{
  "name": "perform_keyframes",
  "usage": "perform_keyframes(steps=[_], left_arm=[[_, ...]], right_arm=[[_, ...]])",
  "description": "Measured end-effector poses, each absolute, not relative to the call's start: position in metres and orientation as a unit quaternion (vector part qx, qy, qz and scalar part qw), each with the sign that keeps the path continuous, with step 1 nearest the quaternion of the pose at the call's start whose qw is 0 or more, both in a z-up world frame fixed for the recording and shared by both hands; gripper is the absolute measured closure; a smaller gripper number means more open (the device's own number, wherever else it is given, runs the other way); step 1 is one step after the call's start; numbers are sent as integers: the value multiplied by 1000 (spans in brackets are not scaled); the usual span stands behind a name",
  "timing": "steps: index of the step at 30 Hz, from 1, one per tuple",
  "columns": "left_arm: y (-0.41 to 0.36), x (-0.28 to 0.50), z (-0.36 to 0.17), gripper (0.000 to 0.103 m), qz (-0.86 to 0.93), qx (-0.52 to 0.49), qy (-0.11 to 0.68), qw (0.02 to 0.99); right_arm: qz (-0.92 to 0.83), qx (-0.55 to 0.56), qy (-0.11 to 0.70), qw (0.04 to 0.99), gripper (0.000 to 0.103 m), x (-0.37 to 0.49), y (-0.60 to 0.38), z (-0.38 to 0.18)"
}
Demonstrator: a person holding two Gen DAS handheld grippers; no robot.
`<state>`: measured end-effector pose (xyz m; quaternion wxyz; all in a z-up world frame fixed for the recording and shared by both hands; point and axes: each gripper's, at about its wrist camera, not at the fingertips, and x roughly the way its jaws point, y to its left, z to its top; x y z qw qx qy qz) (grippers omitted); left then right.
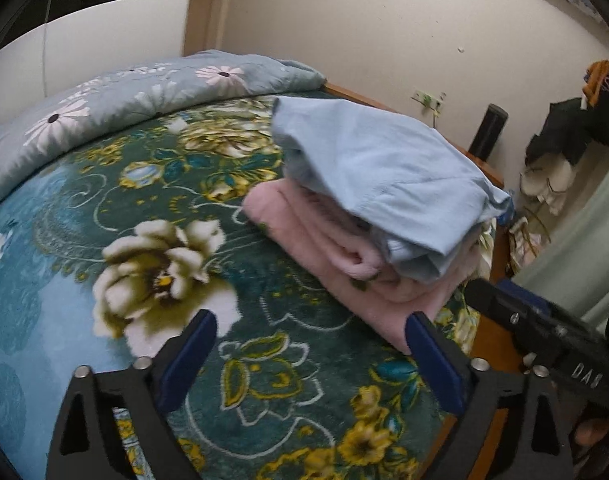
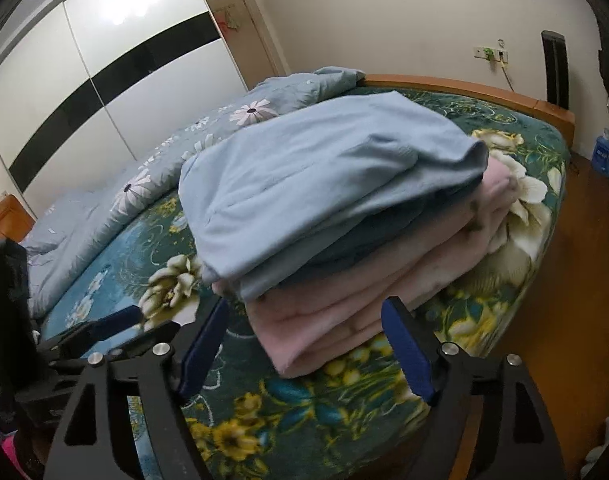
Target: Fold clothes
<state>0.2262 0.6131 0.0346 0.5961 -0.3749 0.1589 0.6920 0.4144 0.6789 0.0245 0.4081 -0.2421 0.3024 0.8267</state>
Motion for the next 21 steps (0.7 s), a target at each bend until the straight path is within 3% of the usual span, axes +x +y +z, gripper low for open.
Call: perform_keyframes(steps=[9,16,21], left_arm=[[602,216,32,0,707,-371,143,585],[596,210,27,0,738,-365,150,548],[593,211,24,0,739,-366,157,544]], right_arm=[[808,-232,319,438,23,426,666,21],[807,-213,321,447,3,447,656,27],[802,-221,304,465,0,458,648,27]])
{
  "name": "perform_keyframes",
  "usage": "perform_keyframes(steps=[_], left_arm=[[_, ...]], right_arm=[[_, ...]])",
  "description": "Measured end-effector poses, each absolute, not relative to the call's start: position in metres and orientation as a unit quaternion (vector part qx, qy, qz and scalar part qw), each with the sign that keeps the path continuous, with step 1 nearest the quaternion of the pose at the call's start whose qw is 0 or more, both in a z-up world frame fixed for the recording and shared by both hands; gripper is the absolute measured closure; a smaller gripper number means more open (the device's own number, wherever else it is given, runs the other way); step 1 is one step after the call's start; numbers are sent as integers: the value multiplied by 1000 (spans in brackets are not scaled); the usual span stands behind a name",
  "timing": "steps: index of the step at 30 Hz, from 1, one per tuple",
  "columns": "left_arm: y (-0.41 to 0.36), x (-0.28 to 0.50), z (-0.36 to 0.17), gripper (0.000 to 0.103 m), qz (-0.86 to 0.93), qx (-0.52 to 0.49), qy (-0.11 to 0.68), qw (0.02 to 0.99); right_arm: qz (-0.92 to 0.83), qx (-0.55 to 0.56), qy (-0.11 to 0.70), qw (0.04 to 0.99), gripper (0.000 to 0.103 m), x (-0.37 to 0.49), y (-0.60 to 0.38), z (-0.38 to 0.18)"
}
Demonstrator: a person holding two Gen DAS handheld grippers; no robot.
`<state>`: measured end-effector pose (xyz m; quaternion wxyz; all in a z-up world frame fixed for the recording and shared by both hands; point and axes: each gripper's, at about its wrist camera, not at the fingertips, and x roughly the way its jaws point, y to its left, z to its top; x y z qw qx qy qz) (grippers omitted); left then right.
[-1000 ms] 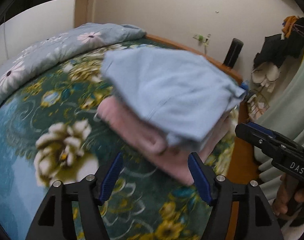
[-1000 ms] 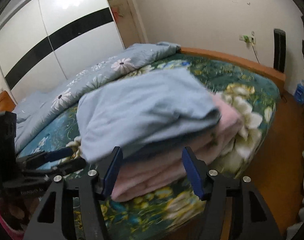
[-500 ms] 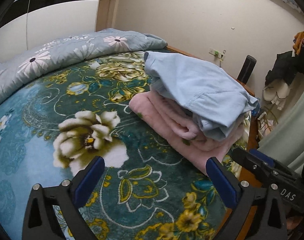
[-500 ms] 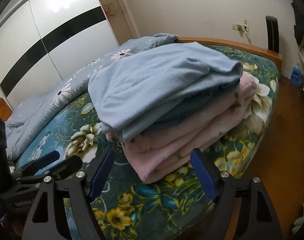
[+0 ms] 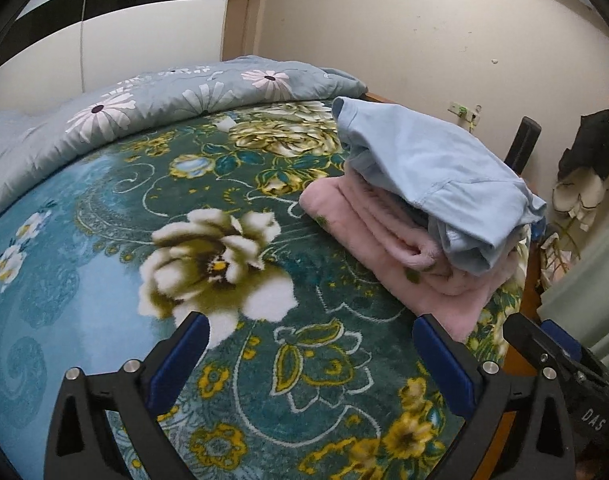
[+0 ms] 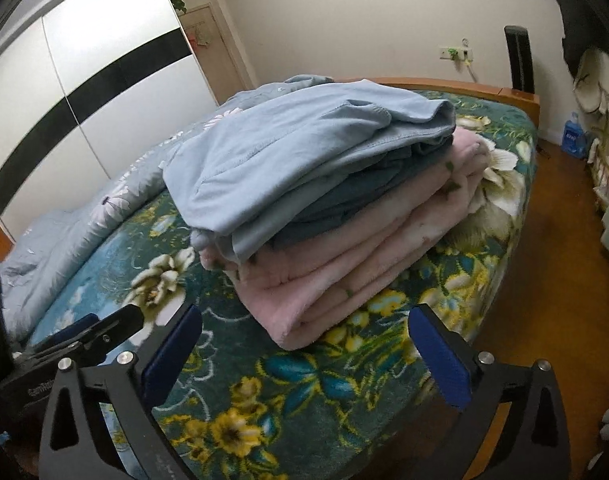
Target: Fold clothes
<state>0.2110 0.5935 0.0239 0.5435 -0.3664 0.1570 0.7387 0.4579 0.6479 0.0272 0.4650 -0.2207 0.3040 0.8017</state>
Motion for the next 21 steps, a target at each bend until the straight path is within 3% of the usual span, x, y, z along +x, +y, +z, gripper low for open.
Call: perform_keyframes(steps=[7,21], left_arm=[[588,226,27,0,767,-325,200,516],[580,223,27,0,795,-305,209,481]], right_arm=[[807,-211,283,473,0,456,635,34],[816,-252,232,466,0,379,644,30]])
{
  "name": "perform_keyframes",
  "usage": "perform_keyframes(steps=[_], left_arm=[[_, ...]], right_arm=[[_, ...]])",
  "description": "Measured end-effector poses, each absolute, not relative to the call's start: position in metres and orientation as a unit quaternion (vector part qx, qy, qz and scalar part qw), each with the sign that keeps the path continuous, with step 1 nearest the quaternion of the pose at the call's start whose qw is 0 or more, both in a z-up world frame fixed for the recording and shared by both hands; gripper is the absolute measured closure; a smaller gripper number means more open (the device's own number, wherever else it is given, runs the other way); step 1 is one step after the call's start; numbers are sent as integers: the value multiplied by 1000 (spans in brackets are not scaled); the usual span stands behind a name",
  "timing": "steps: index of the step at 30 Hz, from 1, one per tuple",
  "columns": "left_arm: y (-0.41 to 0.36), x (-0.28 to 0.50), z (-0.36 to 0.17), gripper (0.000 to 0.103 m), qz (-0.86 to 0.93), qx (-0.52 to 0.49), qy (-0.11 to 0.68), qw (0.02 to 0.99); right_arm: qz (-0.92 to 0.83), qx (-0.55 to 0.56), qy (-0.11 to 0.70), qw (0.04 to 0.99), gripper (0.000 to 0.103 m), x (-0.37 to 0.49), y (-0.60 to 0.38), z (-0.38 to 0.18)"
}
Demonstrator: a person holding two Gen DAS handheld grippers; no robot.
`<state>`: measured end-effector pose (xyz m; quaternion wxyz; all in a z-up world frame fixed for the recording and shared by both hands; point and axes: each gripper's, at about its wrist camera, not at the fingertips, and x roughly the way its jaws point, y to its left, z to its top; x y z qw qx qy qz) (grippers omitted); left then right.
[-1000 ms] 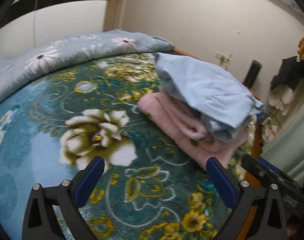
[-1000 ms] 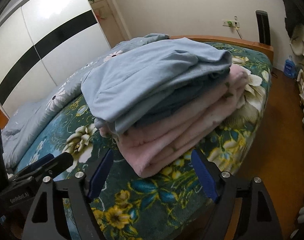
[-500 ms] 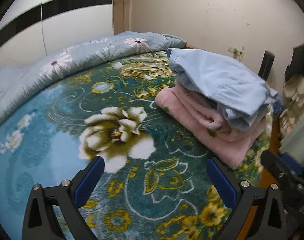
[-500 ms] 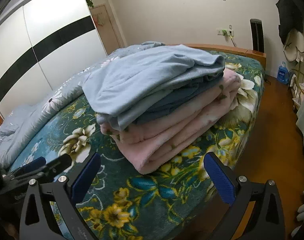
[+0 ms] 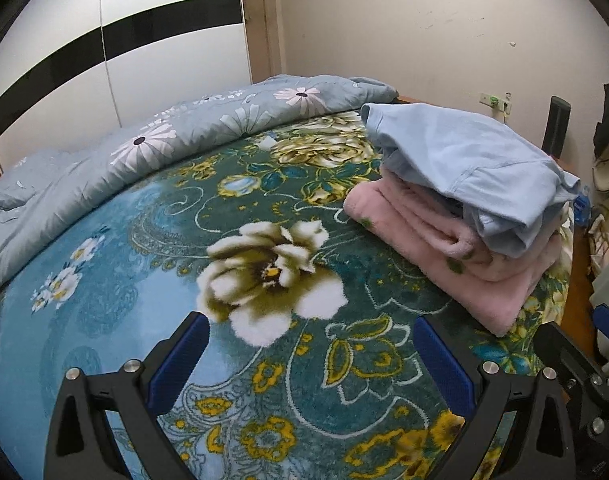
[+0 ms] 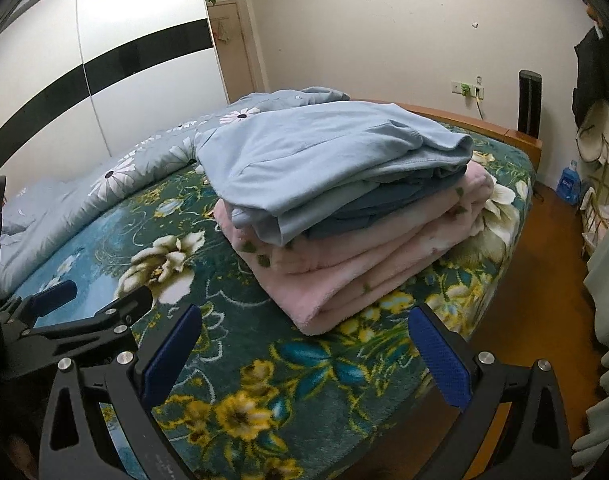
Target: Fold clothes
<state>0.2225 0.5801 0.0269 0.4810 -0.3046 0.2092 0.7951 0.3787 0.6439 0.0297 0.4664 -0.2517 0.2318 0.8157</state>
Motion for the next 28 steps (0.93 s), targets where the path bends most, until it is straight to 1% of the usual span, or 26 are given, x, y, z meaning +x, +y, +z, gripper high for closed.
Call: perform_keyframes(steps=[28], left_arm=[[578,222,29,0,795,-301,198,488]], right_arm=[[815,-267,228,461,0,369,642,28]])
